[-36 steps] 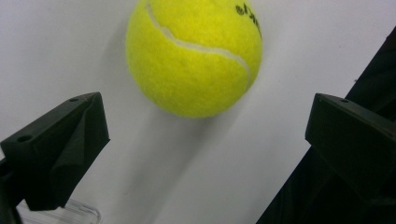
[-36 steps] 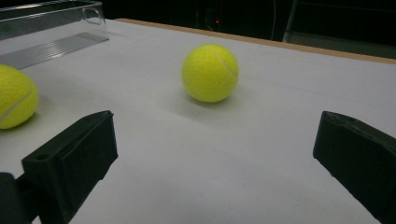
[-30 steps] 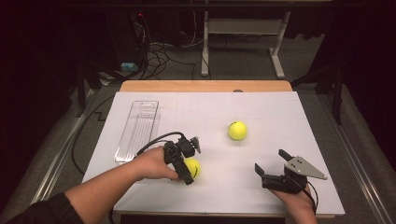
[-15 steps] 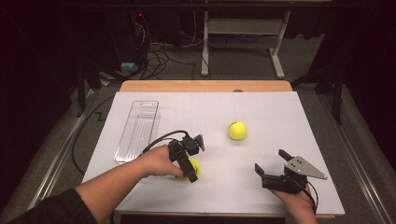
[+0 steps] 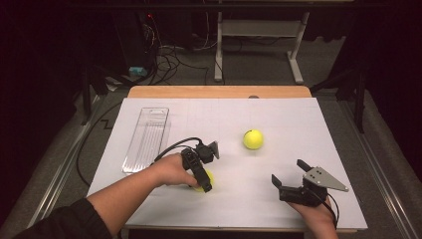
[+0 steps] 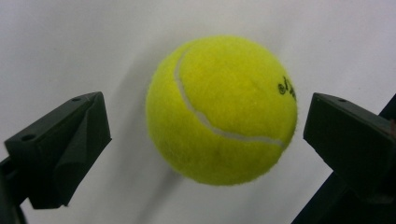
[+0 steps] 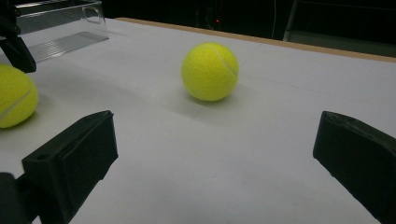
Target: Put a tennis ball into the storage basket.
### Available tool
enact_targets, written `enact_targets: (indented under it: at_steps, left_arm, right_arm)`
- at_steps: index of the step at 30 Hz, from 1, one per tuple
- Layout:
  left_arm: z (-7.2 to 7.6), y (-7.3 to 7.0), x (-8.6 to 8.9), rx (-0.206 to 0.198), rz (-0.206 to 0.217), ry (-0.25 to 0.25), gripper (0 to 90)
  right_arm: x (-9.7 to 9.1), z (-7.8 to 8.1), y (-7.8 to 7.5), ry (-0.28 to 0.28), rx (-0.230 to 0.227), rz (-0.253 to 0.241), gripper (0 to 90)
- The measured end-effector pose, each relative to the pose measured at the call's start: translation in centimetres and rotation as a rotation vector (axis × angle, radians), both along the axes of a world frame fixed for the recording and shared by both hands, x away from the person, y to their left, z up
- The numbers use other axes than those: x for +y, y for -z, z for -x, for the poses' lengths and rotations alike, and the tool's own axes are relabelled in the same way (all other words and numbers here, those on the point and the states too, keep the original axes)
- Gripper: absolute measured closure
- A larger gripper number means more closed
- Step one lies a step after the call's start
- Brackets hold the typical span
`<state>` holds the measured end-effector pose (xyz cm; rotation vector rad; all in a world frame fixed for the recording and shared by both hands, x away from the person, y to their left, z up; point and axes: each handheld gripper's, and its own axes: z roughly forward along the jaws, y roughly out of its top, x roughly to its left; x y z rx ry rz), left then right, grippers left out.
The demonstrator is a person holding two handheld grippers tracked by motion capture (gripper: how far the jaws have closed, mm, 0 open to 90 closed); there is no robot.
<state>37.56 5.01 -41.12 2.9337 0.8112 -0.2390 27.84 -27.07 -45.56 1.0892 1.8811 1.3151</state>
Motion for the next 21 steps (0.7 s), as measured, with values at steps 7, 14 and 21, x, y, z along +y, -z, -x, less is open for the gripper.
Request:
enact_targets:
  at_steps: [7,14,21]
  left_arm:
    - [-0.1,0.22,-0.1,0.004,0.001,-0.003,7.9]
    - [-0.23,0.26,-0.05,0.014,0.012,-0.004,15.5]
    - [-0.14,0.37,-0.17,0.03,0.01,0.007,22.5]
  right_arm:
    - [-0.01,0.01,0.01,0.0,0.0,-0.002,0.1]
    - [-0.07,0.02,-0.01,-0.002,0.0,0.0,0.1]
    - [-0.09,0.03,-0.02,-0.001,-0.002,0.0,0.1]
